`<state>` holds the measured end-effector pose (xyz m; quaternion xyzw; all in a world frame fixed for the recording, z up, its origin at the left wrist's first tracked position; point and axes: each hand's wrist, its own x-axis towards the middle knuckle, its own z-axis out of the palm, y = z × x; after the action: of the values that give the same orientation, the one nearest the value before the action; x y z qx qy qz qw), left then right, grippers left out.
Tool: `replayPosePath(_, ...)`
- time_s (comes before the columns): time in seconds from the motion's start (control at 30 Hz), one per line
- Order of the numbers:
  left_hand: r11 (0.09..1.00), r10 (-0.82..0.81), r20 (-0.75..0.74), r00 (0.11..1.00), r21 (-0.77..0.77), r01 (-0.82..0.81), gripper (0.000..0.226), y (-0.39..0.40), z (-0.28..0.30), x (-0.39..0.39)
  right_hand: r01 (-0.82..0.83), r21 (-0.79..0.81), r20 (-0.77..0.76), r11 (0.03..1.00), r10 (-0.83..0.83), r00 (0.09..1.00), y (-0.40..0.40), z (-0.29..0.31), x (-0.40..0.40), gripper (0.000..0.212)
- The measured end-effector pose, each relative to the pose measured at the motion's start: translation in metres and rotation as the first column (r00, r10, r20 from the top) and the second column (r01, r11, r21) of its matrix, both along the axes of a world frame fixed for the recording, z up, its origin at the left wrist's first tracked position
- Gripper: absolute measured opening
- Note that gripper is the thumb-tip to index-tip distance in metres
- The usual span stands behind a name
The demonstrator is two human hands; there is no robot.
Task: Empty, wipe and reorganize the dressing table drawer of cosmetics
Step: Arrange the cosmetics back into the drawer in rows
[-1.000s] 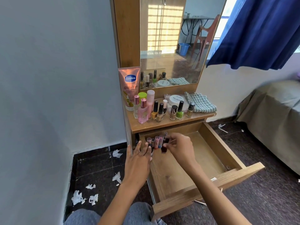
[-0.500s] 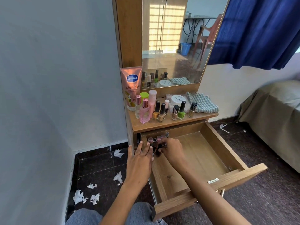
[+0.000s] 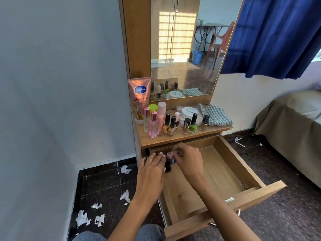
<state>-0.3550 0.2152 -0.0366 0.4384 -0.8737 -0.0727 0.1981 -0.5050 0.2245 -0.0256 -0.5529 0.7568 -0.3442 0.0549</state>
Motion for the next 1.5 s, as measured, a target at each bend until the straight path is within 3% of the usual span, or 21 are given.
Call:
replayPosePath(0.1, 0.999, -0.012, 0.024, 1.0, -0.043, 0.013, 0.046, -0.004, 0.002, -0.009, 0.034, -0.168, -0.029, 0.985, -0.039, 0.999, -0.005, 0.029, 0.001, 0.02)
replayPosePath(0.2, 0.997, -0.064, 0.161, 0.985, -0.025, 0.069, 0.051, -0.006, -0.001, -0.013, 0.047, -0.165, -0.071, 0.985, -0.06, 0.996, -0.023, 0.051, 0.001, 0.044)
replayPosePath(0.27, 0.993, -0.096, 0.246, 0.965, -0.037, 0.108, 0.052, -0.008, -0.006, -0.013, 0.049, -0.127, -0.122, 0.991, -0.064, 0.99, -0.034, 0.056, 0.001, 0.049)
replayPosePath(0.43, 0.991, -0.113, 0.28, 0.953, -0.035, 0.128, 0.07, -0.01, -0.021, -0.015, 0.081, -0.109, -0.104, 0.991, -0.092, 0.99, -0.043, 0.06, 0.001, 0.029)
replayPosePath(0.57, 0.991, -0.118, 0.207, 0.971, -0.034, 0.128, 0.042, -0.012, -0.028, -0.018, 0.083, -0.18, -0.027, 0.98, -0.089, 0.996, -0.026, 0.062, -0.003, 0.021)
replayPosePath(0.67, 0.985, -0.101, 0.163, 0.981, -0.122, 0.122, 0.04, -0.011, -0.031, -0.018, 0.09, -0.223, 0.049, 0.971, -0.081, 0.996, -0.003, 0.062, -0.008, 0.022)
replayPosePath(0.77, 0.98, -0.075, 0.166, 0.983, -0.173, 0.104, 0.043, -0.009, -0.036, -0.02, 0.069, -0.061, 0.106, 0.996, -0.063, 0.992, 0.013, 0.045, -0.016, 0.025)
replayPosePath(0.97, 0.989, -0.053, 0.154, 0.987, -0.129, 0.074, 0.048, -0.007, -0.041, -0.022, 0.082, 0.229, 0.057, 0.97, -0.098, 0.994, 0.011, 0.0, -0.019, 0.023)
replayPosePath(1.2, 0.99, -0.041, 0.15, 0.988, -0.129, 0.061, 0.047, -0.007, -0.047, -0.023, 0.141, 0.235, -0.006, 0.962, -0.143, 0.99, 0.0, -0.007, -0.014, 0.017)
replayPosePath(1.33, 0.969, -0.027, 0.109, 0.994, -0.241, 0.052, 0.033, -0.01, -0.056, -0.024, 0.14, 0.229, 0.064, 0.963, -0.159, 0.985, -0.004, -0.006, -0.013, 0.017)
replayPosePath(1.5, 0.95, -0.012, 0.091, 0.996, -0.308, 0.04, 0.035, -0.011, -0.059, -0.025, 0.15, 0.219, 0.15, 0.964, -0.185, 0.971, -0.008, -0.008, -0.012, 0.016)
